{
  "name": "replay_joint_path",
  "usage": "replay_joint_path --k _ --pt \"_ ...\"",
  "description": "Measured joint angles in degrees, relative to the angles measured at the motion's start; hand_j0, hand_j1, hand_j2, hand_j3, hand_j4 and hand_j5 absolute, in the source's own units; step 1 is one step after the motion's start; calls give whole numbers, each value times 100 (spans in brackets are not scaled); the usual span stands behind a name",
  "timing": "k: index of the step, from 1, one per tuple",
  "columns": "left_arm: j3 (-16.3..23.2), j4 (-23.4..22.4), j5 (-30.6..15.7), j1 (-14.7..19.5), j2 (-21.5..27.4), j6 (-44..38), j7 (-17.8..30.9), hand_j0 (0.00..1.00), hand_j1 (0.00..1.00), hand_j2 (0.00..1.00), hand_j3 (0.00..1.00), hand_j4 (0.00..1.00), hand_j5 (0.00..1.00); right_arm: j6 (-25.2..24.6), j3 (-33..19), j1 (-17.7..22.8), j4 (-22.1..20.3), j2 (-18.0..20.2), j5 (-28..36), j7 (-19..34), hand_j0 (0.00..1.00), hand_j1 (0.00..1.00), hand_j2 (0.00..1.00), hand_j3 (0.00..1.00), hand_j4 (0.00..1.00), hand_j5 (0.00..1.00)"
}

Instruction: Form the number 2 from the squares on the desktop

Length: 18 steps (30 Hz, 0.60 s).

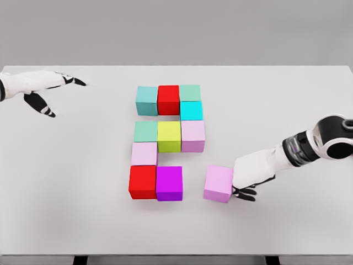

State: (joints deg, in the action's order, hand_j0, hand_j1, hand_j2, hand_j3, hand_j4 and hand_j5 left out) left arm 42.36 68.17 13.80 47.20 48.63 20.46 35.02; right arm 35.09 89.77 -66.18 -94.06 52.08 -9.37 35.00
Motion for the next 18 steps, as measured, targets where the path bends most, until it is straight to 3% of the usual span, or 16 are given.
replay_joint_path --k 18 --pt "-48 41 -115 -53 198 124 0 100 100 100 100 100 100 0 -8 -44 -11 -233 5 0 13 13 13 13 13 13"
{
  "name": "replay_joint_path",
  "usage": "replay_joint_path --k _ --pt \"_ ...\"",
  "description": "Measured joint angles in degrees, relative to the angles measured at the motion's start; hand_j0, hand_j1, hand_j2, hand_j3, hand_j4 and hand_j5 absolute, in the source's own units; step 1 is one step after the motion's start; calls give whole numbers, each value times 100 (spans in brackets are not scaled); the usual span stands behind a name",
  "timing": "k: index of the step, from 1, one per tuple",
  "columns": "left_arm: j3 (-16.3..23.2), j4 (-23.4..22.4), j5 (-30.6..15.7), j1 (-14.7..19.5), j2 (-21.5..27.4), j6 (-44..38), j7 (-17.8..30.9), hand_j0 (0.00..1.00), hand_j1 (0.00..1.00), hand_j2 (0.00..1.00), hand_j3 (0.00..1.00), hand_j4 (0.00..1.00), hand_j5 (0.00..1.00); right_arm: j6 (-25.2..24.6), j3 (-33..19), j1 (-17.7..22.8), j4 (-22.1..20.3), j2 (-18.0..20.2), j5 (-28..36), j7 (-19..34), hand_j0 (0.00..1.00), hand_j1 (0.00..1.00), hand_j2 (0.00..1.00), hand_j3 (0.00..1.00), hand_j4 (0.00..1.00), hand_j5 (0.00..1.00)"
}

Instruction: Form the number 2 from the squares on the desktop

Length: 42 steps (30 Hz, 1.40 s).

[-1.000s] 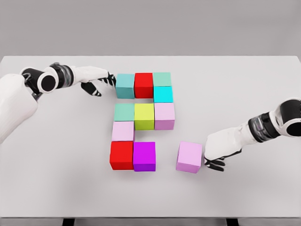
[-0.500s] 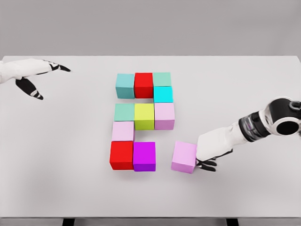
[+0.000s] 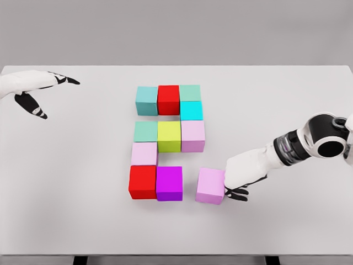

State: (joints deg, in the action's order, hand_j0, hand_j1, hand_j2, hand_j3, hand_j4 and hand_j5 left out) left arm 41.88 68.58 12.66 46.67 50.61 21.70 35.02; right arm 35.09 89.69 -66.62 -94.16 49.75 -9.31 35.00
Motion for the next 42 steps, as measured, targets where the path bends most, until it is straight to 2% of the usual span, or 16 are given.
replay_joint_path --k 13,20,31,36,42 --pt "0 -50 11 -70 -20 1 -54 100 100 100 100 100 100 1 -111 53 5 -85 -1 0 13 13 13 13 13 13" --pt "0 -225 12 -70 -85 9 -70 100 100 100 100 100 100 1 -122 53 5 -154 12 0 13 13 13 13 13 13" --pt "8 -270 4 -79 -110 43 -87 100 100 100 100 100 100 3 -194 176 29 68 14 0 13 13 13 13 13 13" --pt "8 -266 -10 -158 -118 51 -347 100 100 100 100 100 100 2 -188 255 28 17 13 0 12 12 12 12 12 12" --pt "15 -266 -16 -167 -111 60 -429 100 100 100 100 100 100 1 -192 281 25 -19 14 0 12 12 12 12 12 12"
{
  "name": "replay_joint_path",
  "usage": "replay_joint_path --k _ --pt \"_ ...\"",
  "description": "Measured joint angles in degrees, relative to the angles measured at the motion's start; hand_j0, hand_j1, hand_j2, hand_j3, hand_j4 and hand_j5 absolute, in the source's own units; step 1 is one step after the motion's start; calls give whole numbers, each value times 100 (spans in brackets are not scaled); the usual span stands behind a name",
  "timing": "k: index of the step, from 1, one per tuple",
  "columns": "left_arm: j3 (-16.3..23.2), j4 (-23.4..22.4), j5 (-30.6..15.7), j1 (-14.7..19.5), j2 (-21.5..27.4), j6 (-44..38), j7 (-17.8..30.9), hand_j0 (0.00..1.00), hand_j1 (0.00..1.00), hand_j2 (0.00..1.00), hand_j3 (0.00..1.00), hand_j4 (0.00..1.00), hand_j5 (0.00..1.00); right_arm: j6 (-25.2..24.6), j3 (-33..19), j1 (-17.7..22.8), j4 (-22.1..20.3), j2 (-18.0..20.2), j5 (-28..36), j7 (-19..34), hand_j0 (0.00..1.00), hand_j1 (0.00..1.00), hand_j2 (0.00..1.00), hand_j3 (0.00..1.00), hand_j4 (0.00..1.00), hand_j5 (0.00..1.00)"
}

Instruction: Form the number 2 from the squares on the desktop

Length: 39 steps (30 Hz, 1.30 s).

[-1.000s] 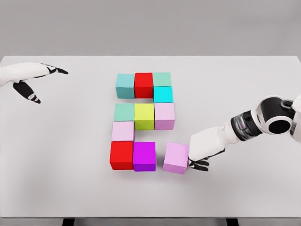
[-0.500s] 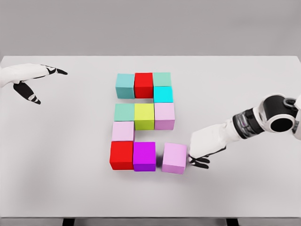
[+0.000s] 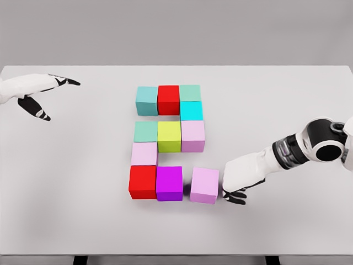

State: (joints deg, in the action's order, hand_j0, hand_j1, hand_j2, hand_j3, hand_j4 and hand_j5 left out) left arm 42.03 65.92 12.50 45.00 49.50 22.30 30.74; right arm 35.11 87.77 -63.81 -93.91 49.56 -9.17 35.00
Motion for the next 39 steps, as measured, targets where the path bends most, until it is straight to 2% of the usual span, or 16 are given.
replay_joint_path --k 29,39 --pt "-4 -17 -1 -70 66 436 -13 100 100 100 100 100 100 0 -140 9 10 -270 1 0 12 12 12 12 12 12" --pt "-5 -21 -2 -70 81 490 -13 100 100 100 100 100 100 0 -173 0 157 -272 -29 0 13 13 13 13 13 13"
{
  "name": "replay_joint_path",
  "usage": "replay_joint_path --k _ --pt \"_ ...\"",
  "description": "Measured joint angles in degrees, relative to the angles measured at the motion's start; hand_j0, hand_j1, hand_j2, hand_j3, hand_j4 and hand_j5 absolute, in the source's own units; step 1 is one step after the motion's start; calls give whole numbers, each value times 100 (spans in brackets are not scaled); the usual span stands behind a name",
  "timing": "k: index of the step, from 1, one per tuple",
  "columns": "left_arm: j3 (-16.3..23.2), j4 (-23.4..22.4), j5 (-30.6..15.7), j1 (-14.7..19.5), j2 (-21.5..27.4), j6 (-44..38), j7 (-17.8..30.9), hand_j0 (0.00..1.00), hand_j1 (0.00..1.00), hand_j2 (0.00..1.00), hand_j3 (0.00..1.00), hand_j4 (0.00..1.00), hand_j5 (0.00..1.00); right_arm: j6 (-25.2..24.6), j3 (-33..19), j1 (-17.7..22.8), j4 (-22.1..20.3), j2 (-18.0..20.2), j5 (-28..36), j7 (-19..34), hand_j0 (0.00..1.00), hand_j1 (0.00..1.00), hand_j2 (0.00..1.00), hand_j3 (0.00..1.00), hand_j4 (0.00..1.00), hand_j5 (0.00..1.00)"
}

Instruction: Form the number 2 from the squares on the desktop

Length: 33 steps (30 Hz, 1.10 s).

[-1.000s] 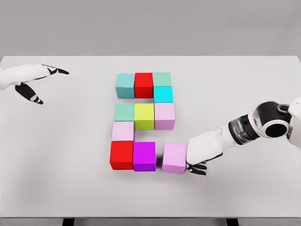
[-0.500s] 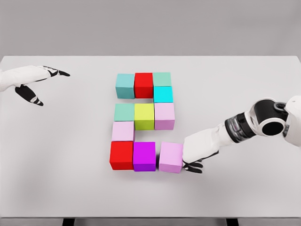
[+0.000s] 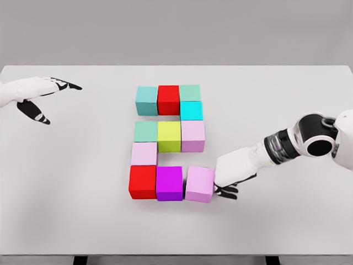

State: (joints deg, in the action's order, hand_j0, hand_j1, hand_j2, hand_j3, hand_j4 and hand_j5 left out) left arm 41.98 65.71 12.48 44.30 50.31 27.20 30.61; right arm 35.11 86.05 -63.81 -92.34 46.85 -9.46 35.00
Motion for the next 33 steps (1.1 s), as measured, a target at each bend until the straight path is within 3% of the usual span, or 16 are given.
replay_joint_path --k 10,33 --pt "0 -1 0 -9 0 56 -6 100 100 100 100 100 100 0 -9 -26 308 -129 -31 0 13 13 13 13 13 13" --pt "0 -107 1 0 -12 59 -8 100 100 100 100 100 100 0 -14 -97 332 -260 -22 0 13 13 13 13 13 13"
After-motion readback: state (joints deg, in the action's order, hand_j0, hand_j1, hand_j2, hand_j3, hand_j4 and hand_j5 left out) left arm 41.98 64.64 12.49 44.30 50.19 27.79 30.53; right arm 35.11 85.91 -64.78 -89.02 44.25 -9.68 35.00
